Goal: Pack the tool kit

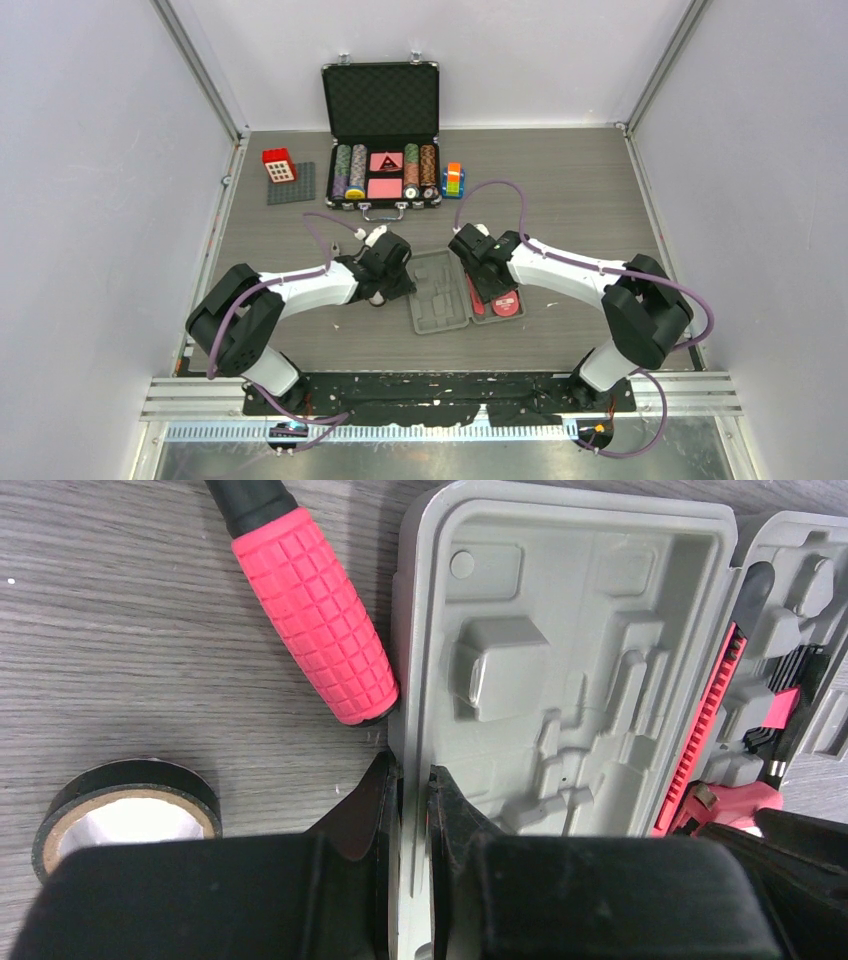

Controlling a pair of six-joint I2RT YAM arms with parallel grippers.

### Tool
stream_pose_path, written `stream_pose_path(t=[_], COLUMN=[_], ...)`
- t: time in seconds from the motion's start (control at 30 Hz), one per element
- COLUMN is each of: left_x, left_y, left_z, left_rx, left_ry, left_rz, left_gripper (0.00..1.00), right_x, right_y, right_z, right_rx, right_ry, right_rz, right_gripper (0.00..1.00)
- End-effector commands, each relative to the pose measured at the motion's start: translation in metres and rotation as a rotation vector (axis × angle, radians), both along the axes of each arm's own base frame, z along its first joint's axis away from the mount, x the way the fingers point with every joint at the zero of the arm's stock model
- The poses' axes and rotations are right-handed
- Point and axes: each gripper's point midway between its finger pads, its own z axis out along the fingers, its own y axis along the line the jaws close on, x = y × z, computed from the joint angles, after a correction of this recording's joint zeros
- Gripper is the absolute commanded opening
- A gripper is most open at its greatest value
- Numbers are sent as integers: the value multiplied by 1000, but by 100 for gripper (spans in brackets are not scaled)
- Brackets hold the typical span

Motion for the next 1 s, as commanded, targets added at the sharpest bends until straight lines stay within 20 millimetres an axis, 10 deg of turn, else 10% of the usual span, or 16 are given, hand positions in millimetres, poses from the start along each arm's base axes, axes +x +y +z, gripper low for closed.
stream_pose_path(t=[0.0, 0.47, 0.97], left_x=[5, 6, 8], left_y=[13, 12, 6], left_z=[4, 8, 9], left_rx=[36, 37, 37], left_ry=[-37, -48, -45], left_rz=[34, 25, -18], left_gripper=[0, 0, 0], right_x=[-17, 2, -21], right_y=[-7, 12, -23], right_z=[-16, 51, -21], right_rx=[-11, 170, 172], right_ry=[90, -31, 154], right_rz=[14, 7, -128], right_gripper=[41, 49, 39])
